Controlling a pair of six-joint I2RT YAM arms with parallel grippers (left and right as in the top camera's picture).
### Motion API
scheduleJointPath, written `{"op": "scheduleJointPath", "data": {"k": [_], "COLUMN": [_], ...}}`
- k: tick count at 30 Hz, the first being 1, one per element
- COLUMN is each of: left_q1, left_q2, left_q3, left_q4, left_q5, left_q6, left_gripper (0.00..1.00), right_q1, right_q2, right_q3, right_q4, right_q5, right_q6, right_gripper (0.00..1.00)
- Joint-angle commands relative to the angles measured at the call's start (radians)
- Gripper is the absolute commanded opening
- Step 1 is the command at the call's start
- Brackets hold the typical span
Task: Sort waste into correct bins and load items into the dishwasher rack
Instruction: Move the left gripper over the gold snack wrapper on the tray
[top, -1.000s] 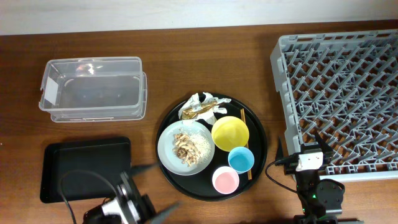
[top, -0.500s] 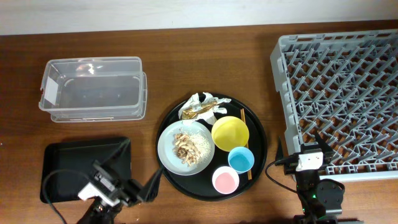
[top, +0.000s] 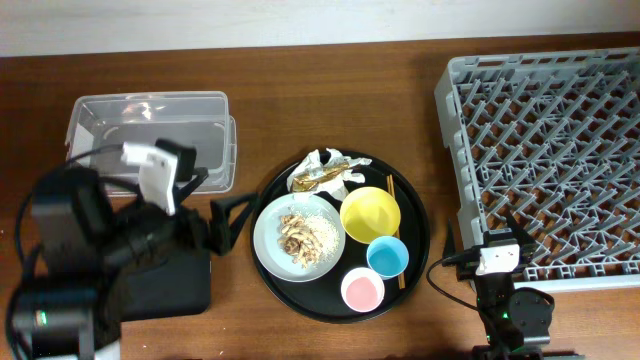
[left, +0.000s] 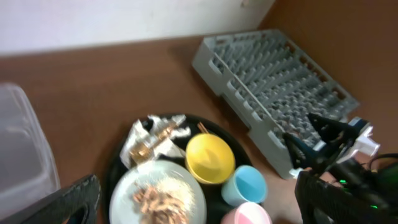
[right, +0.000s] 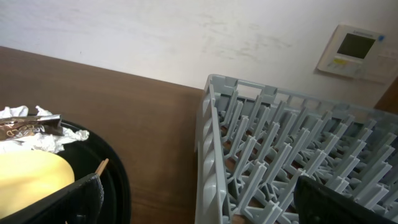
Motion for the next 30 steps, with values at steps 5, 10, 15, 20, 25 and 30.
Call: {"op": "scheduleJointPath", "data": {"k": [5, 10, 15, 20, 25, 30], "left_q1": [-0.306, -0.458, -0.511, -0.56, -0.61, -0.613], "left_q2": [0.256, 0.369, 0.459, 0.556, 0.667, 0.769], "left_q3": [0.306, 0.349, 0.349, 0.349, 0.349, 0.349], "left_q4": [-0.35, -0.349, -0.282, -0.246, -0.163, -0.018], "left_q5": [-0.679, -0.731, -0.424, -0.401, -0.723, -0.899], "left_q6": [-0.184, -0.262, -0.262, -0.266, -0.266, -0.266], "left_gripper": [0.99, 0.99, 0.99, 0.99, 0.84, 0.8], "right_q1": [-0.005, -0.005, -0.005, -0.005, -0.005, -0.005], "right_q2": [-0.003, -0.003, -0.003, -0.003, -0.003, -0.003], "right_q3": [-0.005, -0.005, -0.005, -0.005, -0.005, -0.005], "right_q4": [-0.004, -0.004, -0.004, -0.004, -0.004, -0.004], "right_q5": [-0.01, -0.01, -0.01, -0.01, -0.01, -0.009], "right_q6": [0.004, 0.004, 0.004, 0.004, 0.004, 0.004], "right_gripper": [0.99, 0.98, 0.99, 0.99, 0.99, 0.99]}}
